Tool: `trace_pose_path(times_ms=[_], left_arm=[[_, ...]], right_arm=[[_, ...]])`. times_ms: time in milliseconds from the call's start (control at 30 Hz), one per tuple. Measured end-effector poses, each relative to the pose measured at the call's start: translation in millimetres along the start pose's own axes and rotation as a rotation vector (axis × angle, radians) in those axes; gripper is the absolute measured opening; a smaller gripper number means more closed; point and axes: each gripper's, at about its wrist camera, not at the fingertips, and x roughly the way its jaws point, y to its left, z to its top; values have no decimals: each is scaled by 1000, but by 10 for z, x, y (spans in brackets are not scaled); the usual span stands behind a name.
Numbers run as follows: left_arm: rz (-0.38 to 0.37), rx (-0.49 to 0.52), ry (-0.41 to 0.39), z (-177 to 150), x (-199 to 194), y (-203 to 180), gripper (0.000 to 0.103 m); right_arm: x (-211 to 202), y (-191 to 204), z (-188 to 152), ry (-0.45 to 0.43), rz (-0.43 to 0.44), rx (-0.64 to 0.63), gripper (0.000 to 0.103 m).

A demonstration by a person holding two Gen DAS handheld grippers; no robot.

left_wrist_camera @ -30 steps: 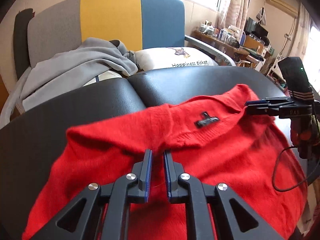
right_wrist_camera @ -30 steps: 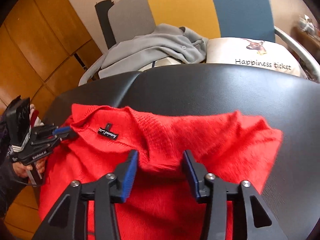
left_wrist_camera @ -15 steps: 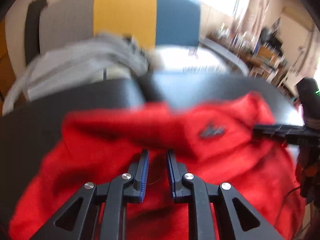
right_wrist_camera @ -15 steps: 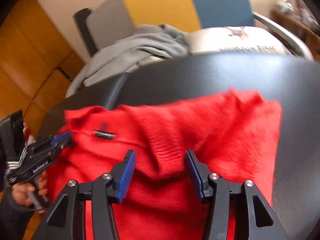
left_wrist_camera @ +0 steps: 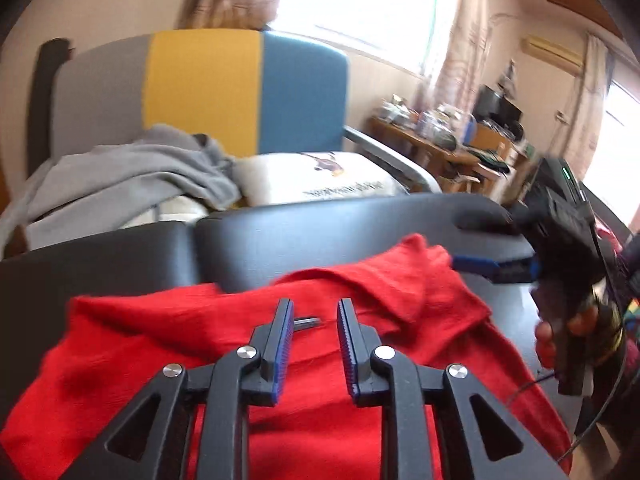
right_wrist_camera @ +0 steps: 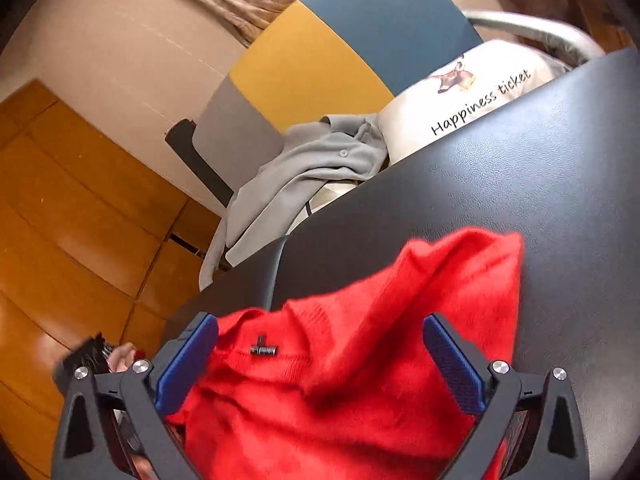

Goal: Fold clothes

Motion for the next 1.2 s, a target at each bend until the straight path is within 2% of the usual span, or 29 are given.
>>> trace_pose_path(times_ms=[167, 200, 233, 300, 400, 433, 500, 633, 700, 800, 867, 933, 1000, 1133, 1200], left_arm=[[-71, -19, 113, -70, 500, -296, 22], [-89, -19, 166, -139, 628, -329, 22], [-88, -18, 173, -192, 658, -339, 21], [-93, -27, 175, -250, 676, -323, 22], [-132, -70, 180, -254, 675, -233, 21], [-138, -79, 179, -254, 669, -215, 21], [-135, -90, 173, -243, 632, -202, 22], [-182, -195, 106, -229, 259, -55, 22], [-182, -264, 51, -228, -34, 195, 23], [-125, -360, -14, -245, -435, 686, 25], [-55, -426, -8, -244, -572, 1051, 27], [-15, -494, 42, -235, -611, 1378, 27], [-67, -544, 66, -240, -599, 1526, 27], [-196, -649, 93, -202, -458, 1757, 30], [-197, -697, 78, -166, -353, 1841, 35]], right_arm=[[324, -162, 242, 27, 21, 88, 103], [389, -194, 291, 32, 25, 105, 103], [454, -226, 339, 37, 30, 123, 103], [527, -321, 421, 11, 27, 153, 103], [615, -530, 464, -12, -35, 191, 103], [596, -538, 463, -23, -23, 182, 103], [536, -471, 444, -12, -63, 156, 103], [292, -180, 385, -35, -165, 48, 103], [158, 31, 360, -64, -179, -25, 103], [197, 369, 302, -40, -131, -113, 103], [366, 575, 174, 15, -99, -161, 103], [517, 666, 24, 53, -120, -212, 103], [732, 744, -119, 88, -180, -261, 103], [835, 684, -346, 91, -201, -276, 103], [819, 599, -419, 70, -191, -262, 103]])
